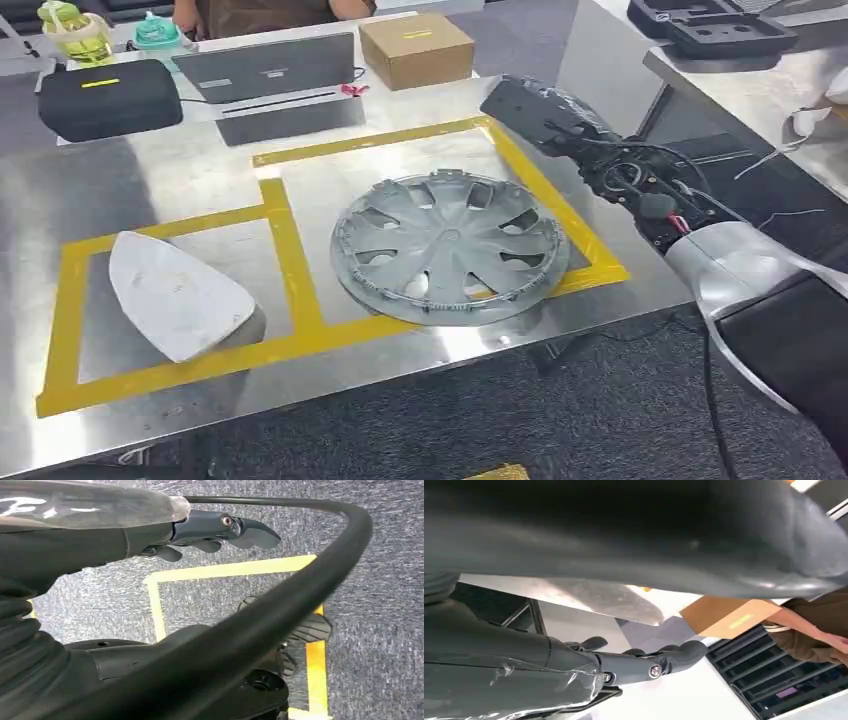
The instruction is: Take the parts from the cabinet and place them on the table.
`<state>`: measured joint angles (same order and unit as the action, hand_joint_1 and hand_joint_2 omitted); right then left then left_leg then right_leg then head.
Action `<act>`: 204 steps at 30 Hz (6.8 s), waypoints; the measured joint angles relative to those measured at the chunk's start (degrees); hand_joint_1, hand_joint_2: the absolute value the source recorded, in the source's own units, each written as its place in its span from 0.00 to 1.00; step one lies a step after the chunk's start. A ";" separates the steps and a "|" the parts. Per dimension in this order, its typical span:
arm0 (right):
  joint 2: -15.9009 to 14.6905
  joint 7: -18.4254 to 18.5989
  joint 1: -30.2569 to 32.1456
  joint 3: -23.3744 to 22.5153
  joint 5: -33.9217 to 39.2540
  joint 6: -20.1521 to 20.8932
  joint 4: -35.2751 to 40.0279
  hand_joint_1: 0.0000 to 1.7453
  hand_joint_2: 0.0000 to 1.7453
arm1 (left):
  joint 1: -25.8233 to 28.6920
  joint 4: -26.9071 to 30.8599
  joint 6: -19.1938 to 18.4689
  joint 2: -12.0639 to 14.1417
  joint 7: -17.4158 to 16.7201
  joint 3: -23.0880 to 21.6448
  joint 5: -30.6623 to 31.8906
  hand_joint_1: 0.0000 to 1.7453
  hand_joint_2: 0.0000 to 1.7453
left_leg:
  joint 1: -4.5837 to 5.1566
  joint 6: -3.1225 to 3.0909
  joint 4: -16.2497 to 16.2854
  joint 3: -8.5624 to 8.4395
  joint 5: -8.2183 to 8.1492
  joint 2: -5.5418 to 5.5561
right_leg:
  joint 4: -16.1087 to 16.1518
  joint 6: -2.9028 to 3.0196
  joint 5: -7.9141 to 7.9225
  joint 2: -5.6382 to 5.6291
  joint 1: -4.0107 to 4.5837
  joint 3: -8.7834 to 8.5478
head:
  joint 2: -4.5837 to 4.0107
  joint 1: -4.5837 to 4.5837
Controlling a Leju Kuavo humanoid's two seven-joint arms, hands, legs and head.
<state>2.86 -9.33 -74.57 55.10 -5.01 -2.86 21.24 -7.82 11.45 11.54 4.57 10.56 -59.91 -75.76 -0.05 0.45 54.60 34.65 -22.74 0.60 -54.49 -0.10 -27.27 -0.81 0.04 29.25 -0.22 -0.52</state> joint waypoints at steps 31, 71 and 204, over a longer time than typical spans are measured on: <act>-0.81 -16.66 8.57 -9.84 14.38 -9.88 16.32 0.00 0.00 | 0.83 0.00 -4.09 -0.07 -5.42 -0.11 0.94 0.00 0.00 | -0.03 0.01 0.00 -0.22 -0.02 0.00 | 0.02 0.00 -0.01 -0.01 0.00 -0.17 | 0.00 0.07; -6.03 -23.12 53.92 -28.70 7.72 -2.69 99.65 0.00 0.00 | 1.17 0.00 -5.55 -0.81 -6.05 -0.39 0.92 0.00 0.00 | -0.10 0.07 -0.07 -0.36 -0.09 -0.02 | 0.08 0.03 -0.10 -0.02 0.00 -0.23 | 0.00 0.02; -6.03 -21.88 55.78 -32.85 11.96 6.32 102.27 0.00 0.00 | 0.18 -0.13 -7.06 -1.59 -11.74 -0.98 -0.24 0.00 0.00 | 0.57 -1.60 -3.53 -8.28 -3.59 -1.32 | -0.76 -0.91 4.90 0.96 -0.35 5.58 | 0.00 -2.08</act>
<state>-3.17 -31.21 -18.79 22.25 6.95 3.45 123.51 -7.64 11.32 4.48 2.97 -1.18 -60.89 -76.00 0.52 -1.15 51.07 26.37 -26.33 -0.71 -55.25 -1.00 -22.38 0.15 -0.31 34.83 -0.22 -2.61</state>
